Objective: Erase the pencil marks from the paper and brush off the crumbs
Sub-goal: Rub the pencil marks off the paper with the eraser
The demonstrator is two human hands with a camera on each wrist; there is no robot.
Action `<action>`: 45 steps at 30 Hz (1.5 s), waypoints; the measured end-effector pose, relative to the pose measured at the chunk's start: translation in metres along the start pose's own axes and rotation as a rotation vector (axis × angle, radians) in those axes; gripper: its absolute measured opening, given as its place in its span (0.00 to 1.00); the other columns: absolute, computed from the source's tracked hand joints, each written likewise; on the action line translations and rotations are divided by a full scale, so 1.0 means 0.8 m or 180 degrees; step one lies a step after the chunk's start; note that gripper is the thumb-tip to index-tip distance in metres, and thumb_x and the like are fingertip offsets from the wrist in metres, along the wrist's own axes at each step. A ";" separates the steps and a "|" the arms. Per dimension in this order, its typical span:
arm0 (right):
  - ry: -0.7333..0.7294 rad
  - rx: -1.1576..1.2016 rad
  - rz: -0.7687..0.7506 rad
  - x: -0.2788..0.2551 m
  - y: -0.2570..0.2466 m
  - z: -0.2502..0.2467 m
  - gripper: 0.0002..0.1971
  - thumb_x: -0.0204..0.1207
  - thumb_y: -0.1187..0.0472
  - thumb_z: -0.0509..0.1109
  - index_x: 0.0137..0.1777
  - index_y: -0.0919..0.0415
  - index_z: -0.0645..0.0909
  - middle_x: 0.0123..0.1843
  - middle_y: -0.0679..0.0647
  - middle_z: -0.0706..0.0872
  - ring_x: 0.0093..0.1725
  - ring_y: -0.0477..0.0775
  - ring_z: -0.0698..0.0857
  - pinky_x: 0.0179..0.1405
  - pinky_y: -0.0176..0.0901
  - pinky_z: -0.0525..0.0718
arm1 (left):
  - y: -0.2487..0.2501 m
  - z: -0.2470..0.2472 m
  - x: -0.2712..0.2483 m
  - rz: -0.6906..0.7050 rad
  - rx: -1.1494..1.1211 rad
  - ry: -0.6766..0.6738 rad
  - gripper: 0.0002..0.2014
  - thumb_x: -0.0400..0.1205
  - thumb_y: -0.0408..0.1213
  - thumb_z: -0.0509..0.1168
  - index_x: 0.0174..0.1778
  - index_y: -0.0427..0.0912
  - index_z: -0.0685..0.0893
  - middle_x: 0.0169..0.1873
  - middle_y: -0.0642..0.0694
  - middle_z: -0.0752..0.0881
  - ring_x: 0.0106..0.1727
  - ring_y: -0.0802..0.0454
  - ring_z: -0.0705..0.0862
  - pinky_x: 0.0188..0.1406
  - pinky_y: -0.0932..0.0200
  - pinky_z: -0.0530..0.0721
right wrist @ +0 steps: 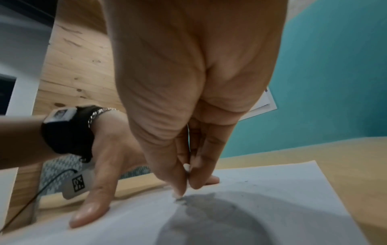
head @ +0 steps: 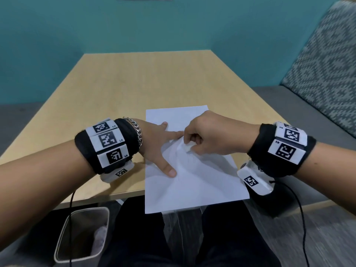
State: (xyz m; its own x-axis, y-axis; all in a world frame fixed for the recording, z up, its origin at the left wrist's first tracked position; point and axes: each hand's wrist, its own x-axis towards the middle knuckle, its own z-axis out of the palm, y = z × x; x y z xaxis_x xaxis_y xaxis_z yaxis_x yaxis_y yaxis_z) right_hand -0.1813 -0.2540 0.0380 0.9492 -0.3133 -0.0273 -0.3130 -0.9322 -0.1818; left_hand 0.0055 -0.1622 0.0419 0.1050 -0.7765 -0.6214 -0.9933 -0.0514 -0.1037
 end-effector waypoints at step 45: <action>-0.0271 0.0091 0.0128 -0.009 -0.012 -0.008 0.08 0.71 0.57 0.77 0.50 0.51 0.90 0.36 0.43 0.88 0.38 0.40 0.85 0.40 0.45 0.88 | 0.001 0.003 0.002 0.0013 0.0089 -0.0036 0.68 0.50 0.92 0.64 0.82 0.84 0.30 0.92 0.43 0.34 0.81 0.37 0.77 0.78 0.36 0.76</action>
State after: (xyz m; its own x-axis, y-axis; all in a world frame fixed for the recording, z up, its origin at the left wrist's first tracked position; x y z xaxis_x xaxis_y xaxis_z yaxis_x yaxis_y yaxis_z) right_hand -0.1855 -0.2438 0.0462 0.9356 -0.3327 -0.1184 -0.3509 -0.9133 -0.2069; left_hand 0.0049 -0.1621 0.0390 0.1018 -0.7695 -0.6305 -0.9920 -0.0306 -0.1228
